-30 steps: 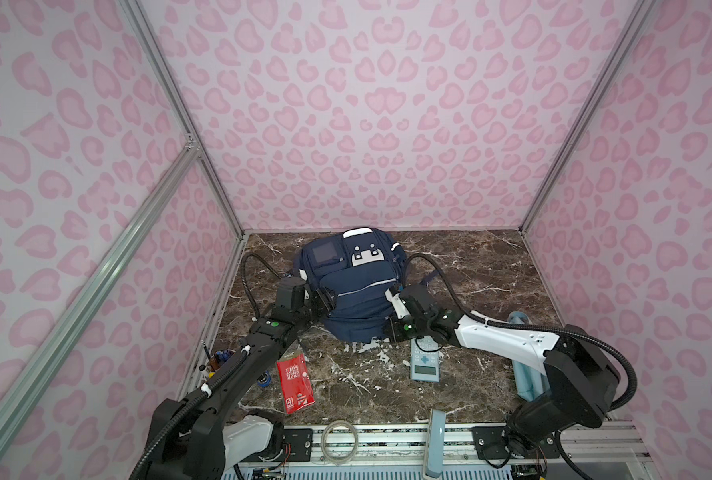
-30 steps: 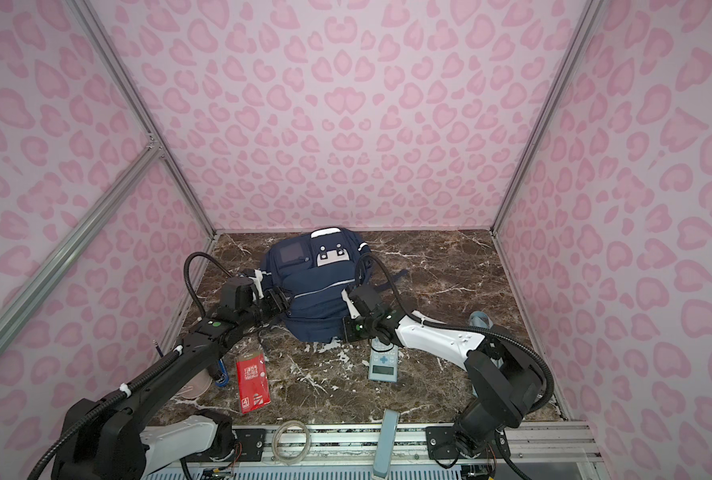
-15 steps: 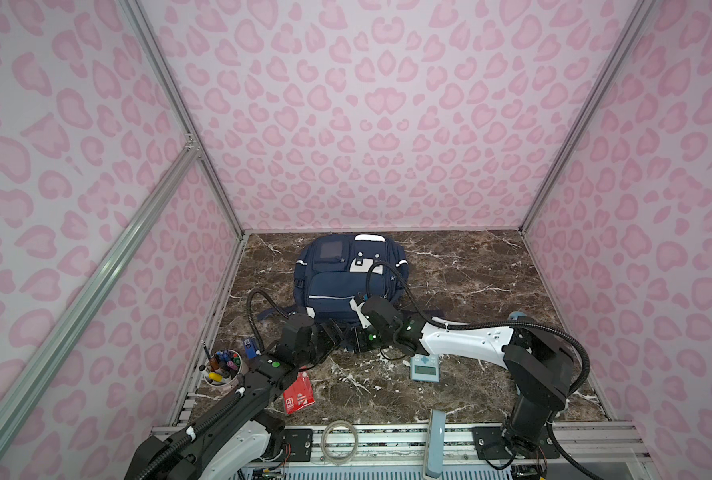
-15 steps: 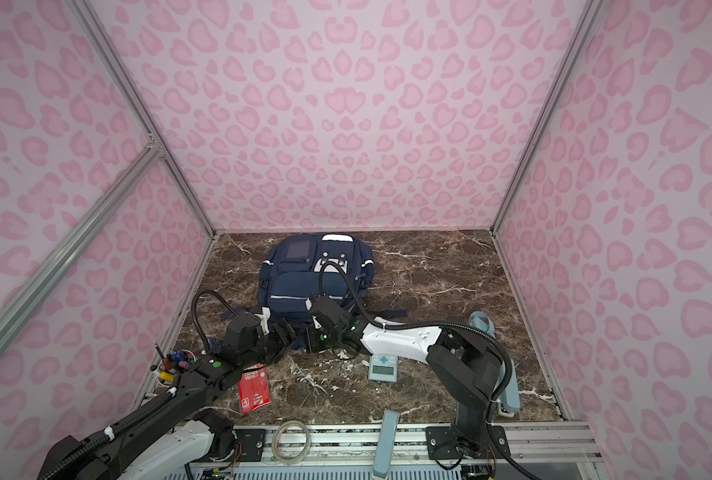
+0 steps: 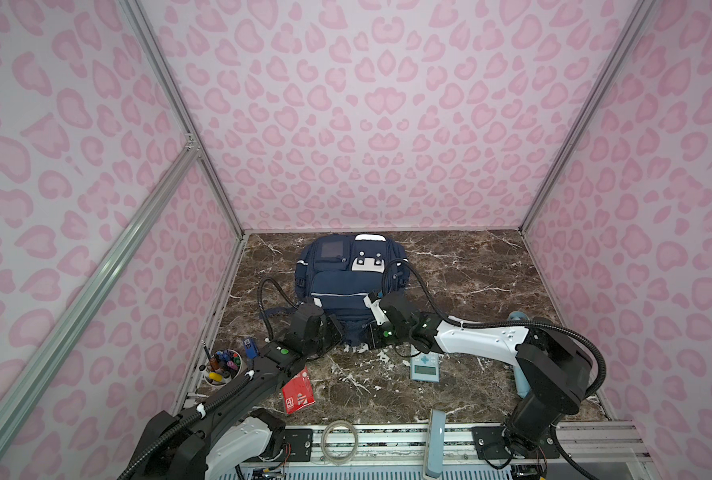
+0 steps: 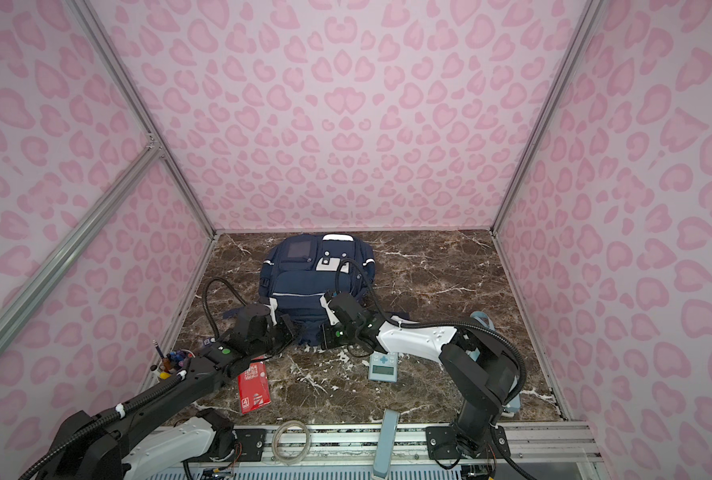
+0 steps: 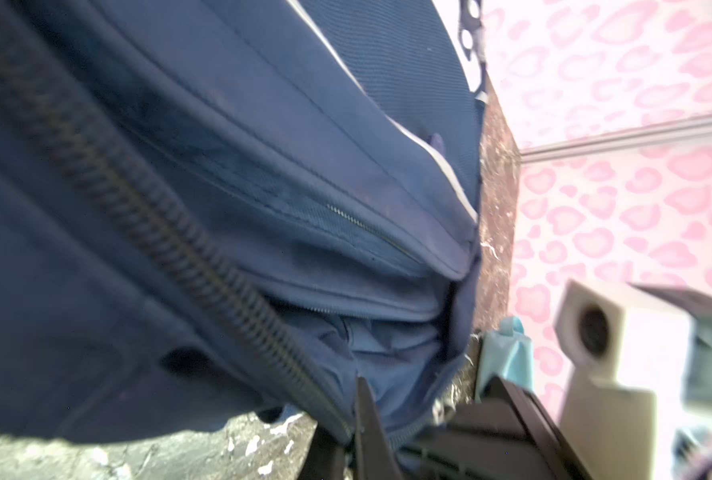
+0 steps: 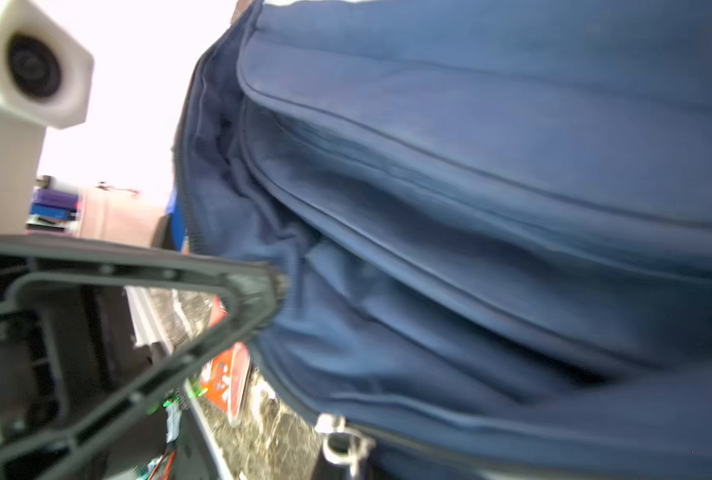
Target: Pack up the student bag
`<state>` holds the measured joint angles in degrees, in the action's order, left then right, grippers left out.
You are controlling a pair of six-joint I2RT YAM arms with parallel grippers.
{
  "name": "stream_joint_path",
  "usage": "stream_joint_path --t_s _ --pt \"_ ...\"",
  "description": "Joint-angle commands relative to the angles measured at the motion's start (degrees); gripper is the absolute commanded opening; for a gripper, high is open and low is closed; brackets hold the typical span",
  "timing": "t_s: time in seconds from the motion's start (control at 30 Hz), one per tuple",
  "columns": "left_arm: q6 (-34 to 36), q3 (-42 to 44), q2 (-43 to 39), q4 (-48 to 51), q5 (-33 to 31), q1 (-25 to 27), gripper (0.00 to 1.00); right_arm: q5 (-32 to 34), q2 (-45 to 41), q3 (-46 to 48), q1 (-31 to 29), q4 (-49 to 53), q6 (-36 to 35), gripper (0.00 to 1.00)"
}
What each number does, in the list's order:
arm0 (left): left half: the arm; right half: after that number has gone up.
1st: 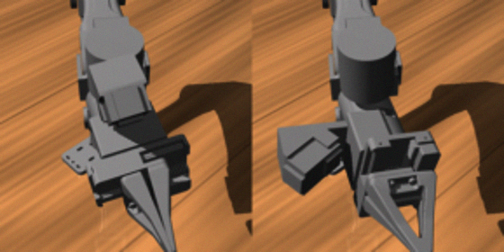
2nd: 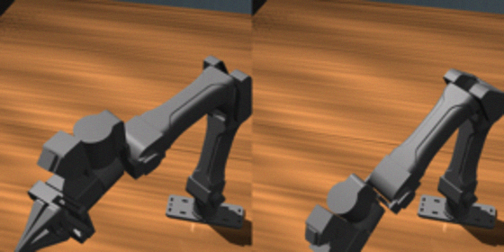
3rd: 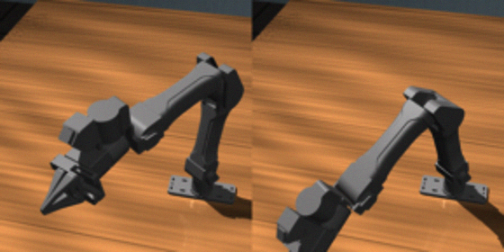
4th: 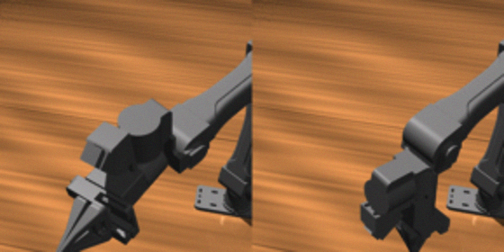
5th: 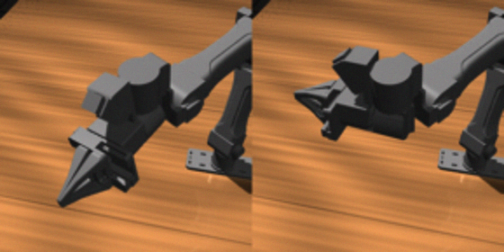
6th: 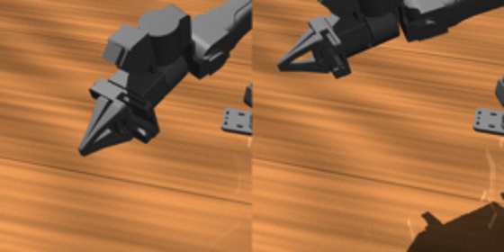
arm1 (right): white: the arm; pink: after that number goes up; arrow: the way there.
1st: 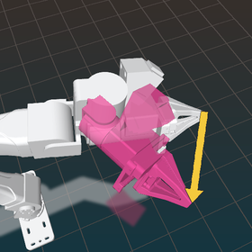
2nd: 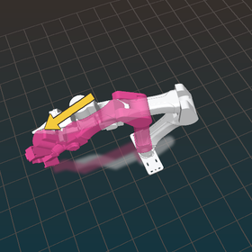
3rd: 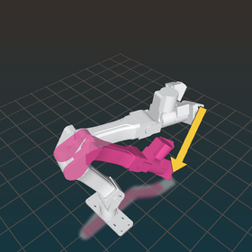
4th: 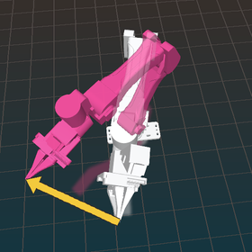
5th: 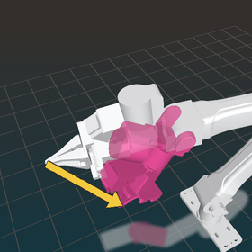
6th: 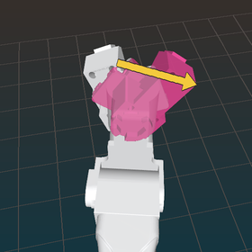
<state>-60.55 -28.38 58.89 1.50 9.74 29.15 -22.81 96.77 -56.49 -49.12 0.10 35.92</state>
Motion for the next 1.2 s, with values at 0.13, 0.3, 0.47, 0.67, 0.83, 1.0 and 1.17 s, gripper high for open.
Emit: stream_joint_path --t_s 0.13,0.3,0.47,0.67,0.83,1.0,1.17 --pt "6.8 0.0 -2.6 3.3 1.6 -0.8 0.02 2.1 -3.5 3.2 9.3 7.7 -8.0 0.0" --pt "8.5 0.1 -2.9 3.5 4.2 -1.4 0.02 -0.4 -4.5 3.9 16.3 10.5 -11.6 0.0" --pt "9.5 0.2 -3.7 2.0 8.7 -1.4 0.02 -1.1 0.8 1.5 22.3 10.1 -15.6 0.0" --pt "12.2 -1.5 -3.7 4.3 13.3 -4.0 0.02 -2.7 3.5 0.2 24.3 9.7 -16.5 0.0" --pt "13.0 -2.3 -0.6 4.3 8.2 -4.0 0.02 -4.0 -2.5 5.2 19.3 7.8 -12.2 0.0" --pt "11.8 -2.5 3.2 1.1 8.1 -3.9 0.02 -3.0 -3.9 6.5 8.7 5.8 -7.2 0.0" --pt "12.0 -1.9 2.2 2.1 7.8 -3.8 0.02 -2.7 -3.6 6.5 6.4 3.9 -5.4 0.0"
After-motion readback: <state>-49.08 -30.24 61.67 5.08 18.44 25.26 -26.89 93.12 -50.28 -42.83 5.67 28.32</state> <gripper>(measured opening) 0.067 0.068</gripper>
